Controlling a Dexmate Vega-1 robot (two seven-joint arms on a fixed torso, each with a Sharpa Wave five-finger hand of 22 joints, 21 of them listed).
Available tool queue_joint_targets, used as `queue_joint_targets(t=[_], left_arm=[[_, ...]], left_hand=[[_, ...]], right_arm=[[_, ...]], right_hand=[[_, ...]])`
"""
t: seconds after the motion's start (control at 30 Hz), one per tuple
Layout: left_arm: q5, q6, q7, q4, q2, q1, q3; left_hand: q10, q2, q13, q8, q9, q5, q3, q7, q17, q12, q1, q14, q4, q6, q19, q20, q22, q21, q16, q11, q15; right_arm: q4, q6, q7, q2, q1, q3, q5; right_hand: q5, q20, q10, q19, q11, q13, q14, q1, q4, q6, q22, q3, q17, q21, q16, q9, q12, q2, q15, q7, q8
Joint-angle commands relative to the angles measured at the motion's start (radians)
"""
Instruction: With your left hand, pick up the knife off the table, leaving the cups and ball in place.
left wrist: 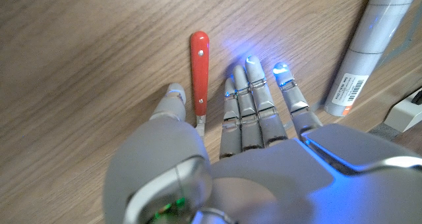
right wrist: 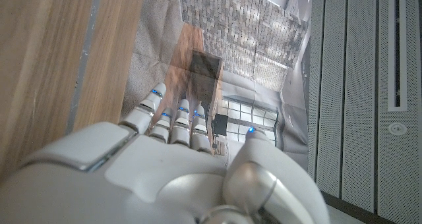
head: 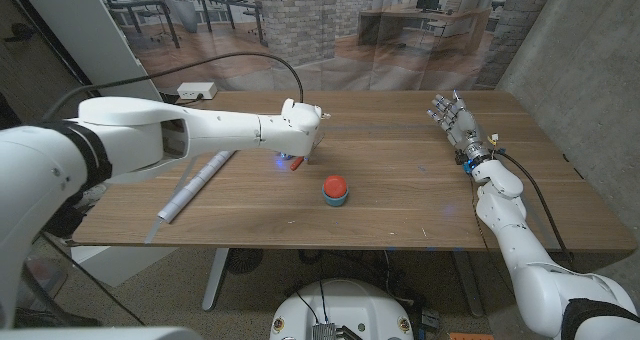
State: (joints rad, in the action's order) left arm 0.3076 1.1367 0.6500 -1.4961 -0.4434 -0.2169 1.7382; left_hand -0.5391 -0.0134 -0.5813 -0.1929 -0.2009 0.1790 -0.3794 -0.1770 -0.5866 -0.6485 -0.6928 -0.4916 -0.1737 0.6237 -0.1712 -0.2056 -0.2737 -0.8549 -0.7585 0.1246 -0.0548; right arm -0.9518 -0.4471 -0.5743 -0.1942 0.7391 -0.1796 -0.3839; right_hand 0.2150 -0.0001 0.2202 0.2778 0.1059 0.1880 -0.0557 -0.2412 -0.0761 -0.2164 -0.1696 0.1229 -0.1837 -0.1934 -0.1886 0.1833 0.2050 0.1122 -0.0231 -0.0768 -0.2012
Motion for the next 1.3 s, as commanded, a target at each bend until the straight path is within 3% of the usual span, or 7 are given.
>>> queue_joint_targets(t=[0.03, 0.4, 0.73, 0.93, 1.03, 1.07, 1.3], left_arm=[[0.089, -0.03, 0.063, 0.041, 0.027, 0.011, 0.025], [0.221, 0.011, 0.114, 0.059, 0.075, 0.001, 0.123], [0.265, -0.013, 0.126, 0.09, 0.09, 0.037, 0.112], [0.313, -0.009, 0.107, 0.12, 0.098, 0.068, 0.107], [0.342, 0.005, 0.082, 0.125, 0.092, 0.091, 0.099], [0.354, 0.012, 0.071, 0.128, 0.091, 0.1, 0.098], [0.405, 0.023, -0.017, 0.117, 0.047, 0.174, 0.043]], left_hand=[[0.001, -0.004, -0.005, 0.0, 0.0, 0.005, -0.007, -0.03, -0.001, -0.01, -0.014, -0.006, 0.005, 0.009, 0.004, 0.002, -0.001, -0.005, -0.004, -0.006, 0.005], [-0.041, -0.016, -0.022, -0.013, -0.002, 0.003, -0.007, -0.02, -0.015, -0.044, -0.034, -0.049, 0.013, 0.059, -0.02, 0.01, 0.0, -0.024, -0.031, -0.023, 0.021], [-0.1, -0.009, -0.046, -0.027, -0.005, 0.002, -0.01, -0.001, -0.013, -0.086, -0.056, -0.133, 0.015, 0.134, -0.092, 0.028, 0.002, -0.067, -0.052, -0.048, 0.064], [-0.205, -0.017, -0.031, -0.041, -0.003, 0.002, -0.054, 0.017, -0.019, -0.109, -0.167, -0.25, -0.007, 0.236, -0.194, 0.07, 0.006, -0.129, -0.09, -0.09, 0.134], [-0.276, -0.01, -0.009, -0.054, -0.003, -0.003, -0.077, 0.05, -0.016, -0.112, -0.226, -0.326, -0.004, 0.301, -0.258, 0.11, 0.009, -0.173, -0.1, -0.125, 0.176], [-0.305, -0.018, 0.011, -0.056, -0.003, 0.0, -0.095, 0.055, -0.013, -0.104, -0.26, -0.355, -0.005, 0.319, -0.295, 0.137, 0.01, -0.198, -0.099, -0.137, 0.196], [-0.472, -0.053, 0.107, -0.098, -0.027, 0.014, -0.19, 0.113, 0.029, -0.05, -0.402, -0.535, -0.004, 0.412, -0.416, 0.22, 0.02, -0.317, -0.073, -0.221, 0.269]], right_arm=[[0.028, -0.026, 0.007, 0.004, -0.014, -0.009, 0.0], [0.075, -0.066, 0.005, 0.012, -0.038, -0.017, -0.002], [0.116, -0.1, 0.009, 0.012, -0.061, -0.024, 0.002], [0.134, -0.117, 0.017, 0.008, -0.071, -0.022, 0.013], [0.141, -0.126, 0.023, 0.003, -0.076, -0.018, 0.023], [0.142, -0.13, 0.025, 0.001, -0.077, -0.017, 0.027], [0.148, -0.145, 0.041, -0.006, -0.079, -0.013, 0.037]], right_hand=[[0.001, 0.003, 0.008, 0.011, -0.001, 0.002, -0.01, 0.007, -0.004, -0.008, -0.002, 0.002, -0.003, -0.002, -0.007, 0.005, -0.003, -0.002, 0.001, 0.002, 0.003], [0.002, 0.002, 0.011, 0.014, -0.002, 0.002, -0.016, 0.012, -0.007, -0.009, -0.002, 0.0, -0.003, -0.003, -0.008, 0.005, -0.003, -0.004, 0.002, 0.001, 0.003], [0.004, 0.001, 0.019, 0.016, -0.001, 0.002, -0.023, 0.016, -0.009, -0.013, -0.002, -0.002, -0.003, -0.003, -0.009, 0.005, -0.001, -0.005, 0.003, 0.001, 0.002], [0.005, 0.0, 0.024, 0.016, 0.0, 0.002, -0.033, 0.02, -0.011, -0.02, -0.002, -0.003, -0.002, -0.002, -0.012, 0.005, 0.0, -0.005, 0.005, -0.001, 0.0], [0.006, -0.002, 0.025, 0.015, 0.001, 0.002, -0.035, 0.021, -0.011, -0.021, -0.002, -0.003, -0.002, -0.002, -0.012, 0.005, 0.0, -0.005, 0.005, -0.001, 0.0], [0.006, -0.002, 0.026, 0.014, 0.001, 0.002, -0.036, 0.021, -0.012, -0.021, -0.002, -0.004, -0.002, -0.001, -0.012, 0.005, 0.001, -0.005, 0.005, -0.001, 0.0], [0.008, -0.004, 0.029, 0.011, -0.003, 0.002, -0.04, 0.024, -0.013, -0.026, -0.002, -0.005, -0.002, 0.0, -0.012, 0.005, 0.0, -0.006, 0.002, 0.001, -0.001]])
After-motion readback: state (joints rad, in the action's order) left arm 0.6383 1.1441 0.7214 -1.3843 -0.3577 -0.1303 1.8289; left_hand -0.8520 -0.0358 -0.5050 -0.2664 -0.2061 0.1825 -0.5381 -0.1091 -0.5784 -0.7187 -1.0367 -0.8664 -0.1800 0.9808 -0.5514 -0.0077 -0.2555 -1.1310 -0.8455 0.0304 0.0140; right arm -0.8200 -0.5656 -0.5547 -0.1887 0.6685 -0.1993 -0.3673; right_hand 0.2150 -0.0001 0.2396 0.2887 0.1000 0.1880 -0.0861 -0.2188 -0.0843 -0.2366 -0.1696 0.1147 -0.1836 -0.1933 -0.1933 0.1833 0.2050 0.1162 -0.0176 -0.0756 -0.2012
